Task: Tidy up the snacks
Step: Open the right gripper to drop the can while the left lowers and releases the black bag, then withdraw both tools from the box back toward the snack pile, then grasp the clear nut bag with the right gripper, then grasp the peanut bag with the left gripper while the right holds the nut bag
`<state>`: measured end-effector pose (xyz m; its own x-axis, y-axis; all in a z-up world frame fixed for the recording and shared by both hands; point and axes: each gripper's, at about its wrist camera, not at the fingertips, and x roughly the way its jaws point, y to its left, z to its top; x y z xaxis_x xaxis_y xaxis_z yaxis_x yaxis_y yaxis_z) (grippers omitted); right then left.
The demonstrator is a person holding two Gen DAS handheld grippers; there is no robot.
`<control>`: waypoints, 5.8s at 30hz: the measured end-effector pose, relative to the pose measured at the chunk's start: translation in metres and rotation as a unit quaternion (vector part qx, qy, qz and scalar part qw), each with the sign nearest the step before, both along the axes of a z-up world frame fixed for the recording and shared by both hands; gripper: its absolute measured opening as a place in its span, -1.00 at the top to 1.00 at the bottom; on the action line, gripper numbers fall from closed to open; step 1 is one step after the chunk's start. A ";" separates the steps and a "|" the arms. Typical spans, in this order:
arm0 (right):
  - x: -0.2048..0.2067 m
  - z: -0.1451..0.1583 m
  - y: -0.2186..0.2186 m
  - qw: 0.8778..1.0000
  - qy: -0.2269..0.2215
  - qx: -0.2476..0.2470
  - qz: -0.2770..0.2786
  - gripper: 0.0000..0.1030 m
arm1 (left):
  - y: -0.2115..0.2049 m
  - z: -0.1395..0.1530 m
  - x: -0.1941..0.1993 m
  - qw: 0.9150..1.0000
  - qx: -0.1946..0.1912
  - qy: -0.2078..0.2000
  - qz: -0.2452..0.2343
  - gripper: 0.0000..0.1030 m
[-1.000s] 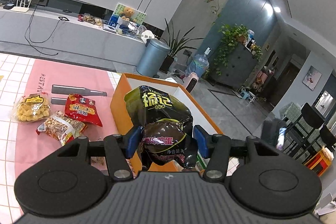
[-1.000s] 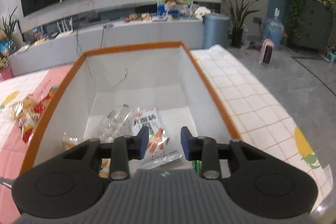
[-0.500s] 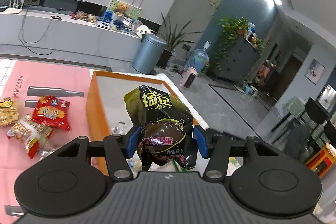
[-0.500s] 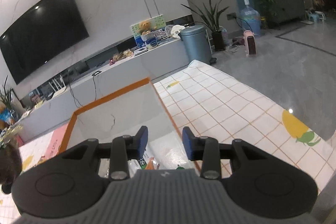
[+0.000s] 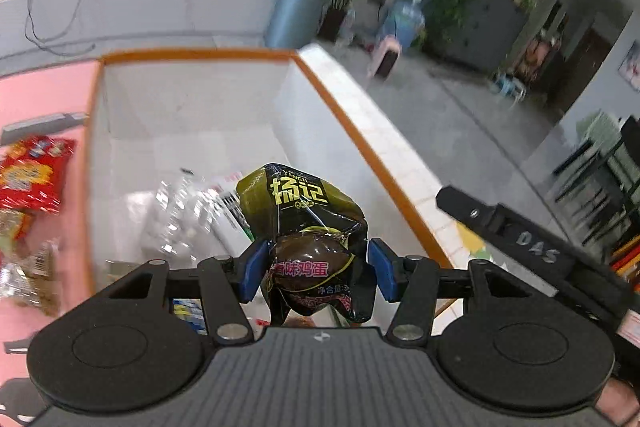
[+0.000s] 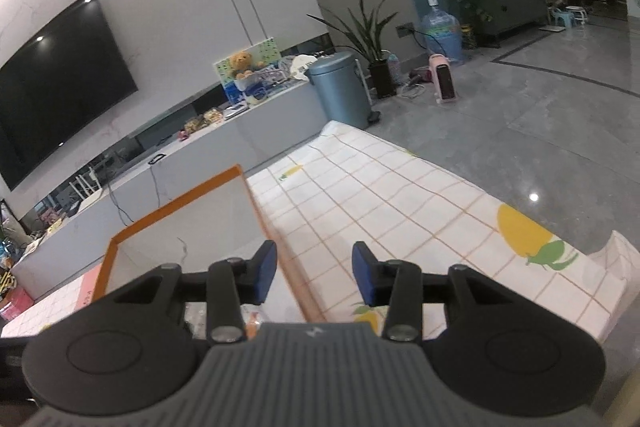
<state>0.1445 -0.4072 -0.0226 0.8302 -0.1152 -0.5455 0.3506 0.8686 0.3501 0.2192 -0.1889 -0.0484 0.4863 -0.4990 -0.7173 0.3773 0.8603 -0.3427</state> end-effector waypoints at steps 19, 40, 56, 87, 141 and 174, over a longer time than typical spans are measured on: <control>-0.002 -0.002 -0.007 1.000 0.002 0.014 -0.010 0.11 | -0.043 -0.015 -0.001 0.997 0.069 0.037 -0.026 -0.37; -0.001 0.001 0.011 1.000 0.026 -0.010 0.012 -0.14 | -0.008 0.018 -0.020 0.994 0.102 0.026 0.004 -0.40; -0.002 0.033 0.073 0.987 -0.033 0.053 0.145 -0.94 | 0.099 0.064 -0.049 0.990 0.113 0.006 0.079 -0.41; -0.007 -0.048 0.284 0.934 -0.135 -0.168 0.283 -0.94 | 0.316 -0.021 -0.040 0.967 0.020 0.034 0.250 -0.50; 0.041 -0.102 0.299 0.968 0.035 -0.145 0.201 0.10 | 0.296 -0.023 -0.006 0.974 0.036 -0.011 0.222 -0.54; 0.038 -0.109 0.290 0.967 0.034 -0.119 0.224 -0.01 | 0.230 -0.063 0.122 0.919 0.039 0.202 0.335 -0.67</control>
<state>0.1828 -0.1177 -0.1319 0.7887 0.1179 -0.6033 -0.0639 0.9919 0.1102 0.3411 0.0406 -0.1109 0.3513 -0.1234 -0.9281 -0.3912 0.8812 -0.2653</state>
